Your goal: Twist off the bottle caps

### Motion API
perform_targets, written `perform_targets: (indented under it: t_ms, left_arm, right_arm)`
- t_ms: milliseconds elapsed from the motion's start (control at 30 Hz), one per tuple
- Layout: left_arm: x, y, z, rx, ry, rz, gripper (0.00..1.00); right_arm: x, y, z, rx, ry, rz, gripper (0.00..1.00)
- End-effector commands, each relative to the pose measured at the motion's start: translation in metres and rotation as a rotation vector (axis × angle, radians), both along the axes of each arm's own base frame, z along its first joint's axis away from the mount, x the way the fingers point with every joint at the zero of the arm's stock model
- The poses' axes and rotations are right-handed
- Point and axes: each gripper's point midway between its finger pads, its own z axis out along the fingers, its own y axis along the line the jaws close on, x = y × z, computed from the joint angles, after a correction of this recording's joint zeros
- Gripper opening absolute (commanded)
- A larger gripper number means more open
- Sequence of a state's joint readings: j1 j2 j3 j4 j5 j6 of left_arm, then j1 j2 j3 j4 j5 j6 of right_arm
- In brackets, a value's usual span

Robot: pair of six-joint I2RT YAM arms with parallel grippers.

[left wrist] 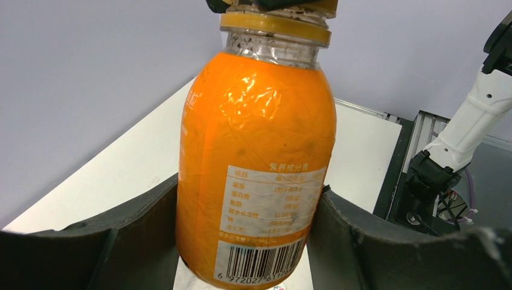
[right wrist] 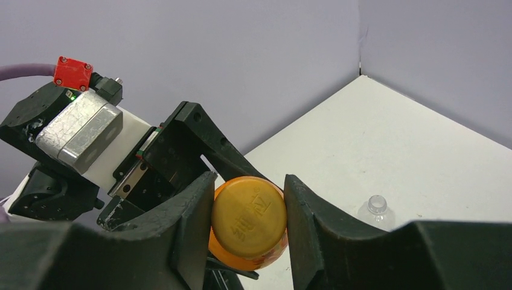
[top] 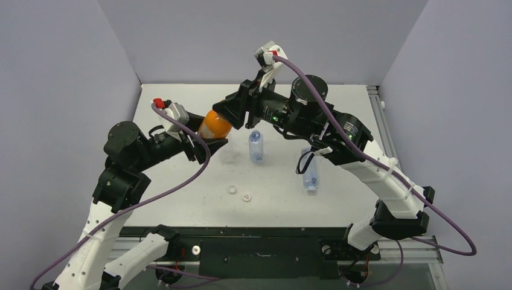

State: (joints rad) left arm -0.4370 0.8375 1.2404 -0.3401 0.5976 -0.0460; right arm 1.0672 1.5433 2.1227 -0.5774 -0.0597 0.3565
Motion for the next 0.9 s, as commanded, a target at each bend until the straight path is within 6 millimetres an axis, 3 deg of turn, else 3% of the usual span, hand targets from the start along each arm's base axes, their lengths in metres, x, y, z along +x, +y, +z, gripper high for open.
perform_targets:
  t_ms: [0, 100, 200, 333, 433, 567, 733, 867]
  left_arm:
    - [-0.005, 0.003, 0.014, -0.021, -0.044, 0.006, 0.0]
    - [-0.013, -0.001, 0.019, -0.05, -0.035, -0.038, 0.0]
    - [-0.041, -0.012, 0.027, -0.095, 0.007, -0.192, 0.0]
    - [-0.085, -0.023, 0.035, -0.152, 0.122, -0.44, 0.0]
    - [-0.098, -0.025, 0.039, -0.149, 0.172, -0.527, 0.0]
    - [-0.101, -0.025, 0.041, -0.148, 0.182, -0.542, 0.0]
    - [-0.101, -0.025, 0.037, -0.133, 0.159, -0.541, 0.0]
    - [-0.092, -0.023, 0.031, -0.117, 0.122, -0.495, 0.0]
  right_arm:
    - [-0.002, -0.012, 0.022, 0.049, -0.03, 0.005, 0.04]
    - [-0.013, -0.022, 0.036, 0.074, -0.076, 0.084, 0.0]
    - [-0.047, -0.033, 0.054, 0.119, -0.182, 0.271, 0.0]
    - [-0.088, -0.042, 0.06, 0.138, -0.271, 0.477, 0.0]
    - [-0.105, -0.045, 0.059, 0.143, -0.291, 0.582, 0.0]
    - [-0.109, -0.045, 0.056, 0.145, -0.29, 0.645, 0.0]
    - [-0.101, -0.052, 0.061, 0.154, -0.295, 0.609, 0.0]
    - [-0.072, -0.077, 0.066, 0.149, -0.291, 0.425, 0.0]
